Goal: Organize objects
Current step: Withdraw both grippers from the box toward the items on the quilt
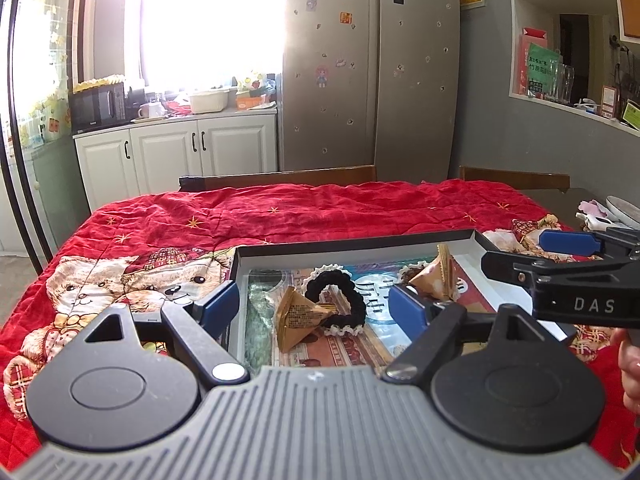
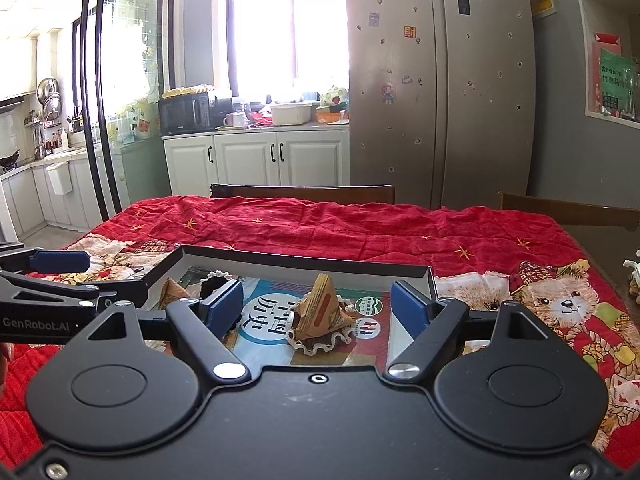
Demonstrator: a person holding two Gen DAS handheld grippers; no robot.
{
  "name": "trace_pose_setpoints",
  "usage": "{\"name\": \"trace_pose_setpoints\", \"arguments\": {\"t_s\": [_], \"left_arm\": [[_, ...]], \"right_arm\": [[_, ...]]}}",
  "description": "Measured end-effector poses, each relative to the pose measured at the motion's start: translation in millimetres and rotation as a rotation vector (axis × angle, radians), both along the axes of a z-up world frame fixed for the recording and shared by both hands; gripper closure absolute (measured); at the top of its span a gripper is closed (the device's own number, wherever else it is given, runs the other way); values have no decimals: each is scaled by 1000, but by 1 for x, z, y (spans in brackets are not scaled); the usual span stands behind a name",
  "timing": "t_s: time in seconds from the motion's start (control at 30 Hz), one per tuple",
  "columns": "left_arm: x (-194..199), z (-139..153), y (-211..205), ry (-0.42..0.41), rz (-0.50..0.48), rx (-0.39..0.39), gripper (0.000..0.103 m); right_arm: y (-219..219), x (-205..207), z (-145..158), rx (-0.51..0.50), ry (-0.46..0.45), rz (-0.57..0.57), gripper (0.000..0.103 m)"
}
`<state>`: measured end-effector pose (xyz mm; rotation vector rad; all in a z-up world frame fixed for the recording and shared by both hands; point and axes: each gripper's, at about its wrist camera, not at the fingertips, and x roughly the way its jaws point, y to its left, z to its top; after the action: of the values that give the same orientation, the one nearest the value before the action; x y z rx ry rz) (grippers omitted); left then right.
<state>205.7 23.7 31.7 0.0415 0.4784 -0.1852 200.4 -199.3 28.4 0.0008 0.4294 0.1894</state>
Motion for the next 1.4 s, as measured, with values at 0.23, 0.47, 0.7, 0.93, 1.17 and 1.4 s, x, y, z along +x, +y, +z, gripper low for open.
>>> {"name": "trace_pose_setpoints", "arguments": {"t_s": [0.23,0.47,0.7,0.93,1.17,1.4], "left_arm": [[-11,5,0,-14,-7,-2,14],[-20,8,-1,-22,-12,-6,13],[-34,12,-2,-35,-22,-11,12],[-47,16,-3,-46,-32,-12,12],[-60,20,-4,-58,-42,-14,11],[-70,23,-6,-63,-56,-16,11]], "right_arm": [[1,-11,5,-1,-6,4,23],[-1,-25,9,-6,-7,3,23],[-1,-41,10,-23,-4,0,23],[-6,-54,16,-20,-14,-6,23],[-8,-63,19,-24,-20,-3,23],[-12,-80,19,-21,-21,-2,23]]}}
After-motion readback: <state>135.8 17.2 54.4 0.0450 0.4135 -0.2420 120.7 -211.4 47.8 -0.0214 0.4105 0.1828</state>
